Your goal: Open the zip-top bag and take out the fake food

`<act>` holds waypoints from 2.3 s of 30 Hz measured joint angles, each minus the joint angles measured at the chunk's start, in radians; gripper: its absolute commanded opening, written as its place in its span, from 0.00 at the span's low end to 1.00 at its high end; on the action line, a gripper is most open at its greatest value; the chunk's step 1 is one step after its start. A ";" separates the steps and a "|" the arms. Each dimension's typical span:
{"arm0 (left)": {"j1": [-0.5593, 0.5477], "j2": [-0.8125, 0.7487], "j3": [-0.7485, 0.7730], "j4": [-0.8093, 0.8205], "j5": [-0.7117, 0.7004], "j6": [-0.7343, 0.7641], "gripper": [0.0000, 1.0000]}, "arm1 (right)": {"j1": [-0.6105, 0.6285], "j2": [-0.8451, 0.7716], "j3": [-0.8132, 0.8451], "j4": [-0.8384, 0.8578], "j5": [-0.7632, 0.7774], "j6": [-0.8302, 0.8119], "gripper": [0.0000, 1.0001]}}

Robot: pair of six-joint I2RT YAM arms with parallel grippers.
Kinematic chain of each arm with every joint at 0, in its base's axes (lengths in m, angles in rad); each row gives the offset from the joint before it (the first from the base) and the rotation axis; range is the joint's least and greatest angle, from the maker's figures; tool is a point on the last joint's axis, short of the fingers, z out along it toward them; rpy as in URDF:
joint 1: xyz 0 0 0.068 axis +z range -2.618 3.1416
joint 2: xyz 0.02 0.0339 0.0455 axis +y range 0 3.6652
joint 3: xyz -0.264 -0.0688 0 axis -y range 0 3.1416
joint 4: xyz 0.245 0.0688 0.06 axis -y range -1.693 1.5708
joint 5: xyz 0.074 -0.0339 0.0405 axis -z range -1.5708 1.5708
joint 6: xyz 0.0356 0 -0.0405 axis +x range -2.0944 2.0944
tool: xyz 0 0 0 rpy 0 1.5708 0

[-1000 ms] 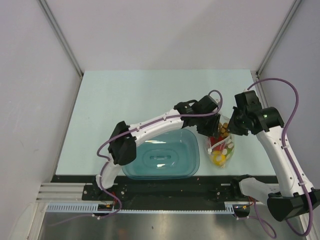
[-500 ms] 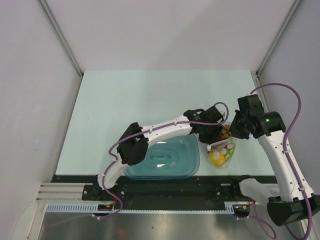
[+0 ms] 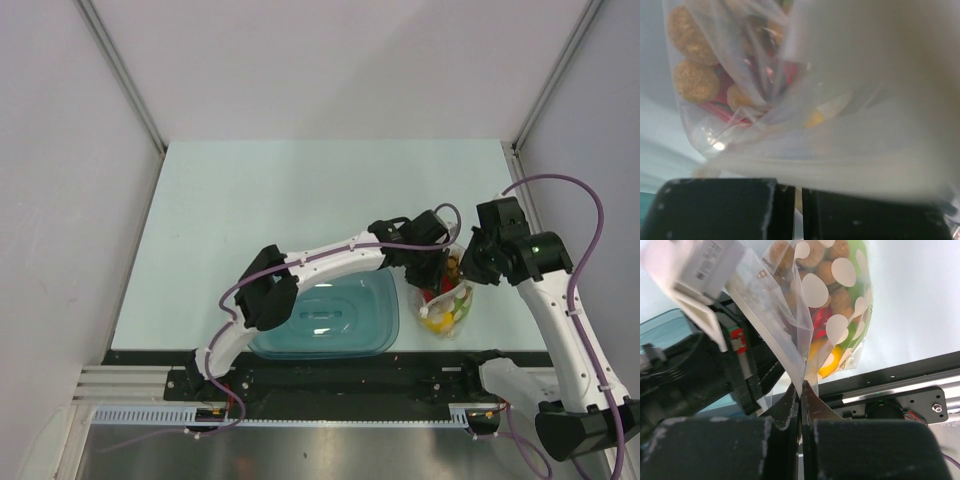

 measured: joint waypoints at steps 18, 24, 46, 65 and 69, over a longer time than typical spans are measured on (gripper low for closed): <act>0.050 -0.062 0.144 -0.017 0.133 -0.176 0.00 | 0.000 -0.060 -0.019 0.032 0.143 -0.126 0.00; 0.066 -0.092 0.150 -0.045 0.155 -0.185 0.00 | 0.000 -0.084 -0.036 0.062 0.146 -0.150 0.00; 0.058 -0.579 -0.272 -0.189 0.197 0.118 0.00 | -0.082 0.047 -0.030 0.130 0.280 -0.219 0.00; 0.060 -0.844 -0.850 0.016 -0.304 -0.190 0.00 | -0.098 0.101 0.022 0.110 0.209 -0.218 0.00; 0.060 -0.760 -0.864 0.079 -0.319 -0.309 0.00 | -0.098 0.101 0.033 0.095 0.178 -0.210 0.00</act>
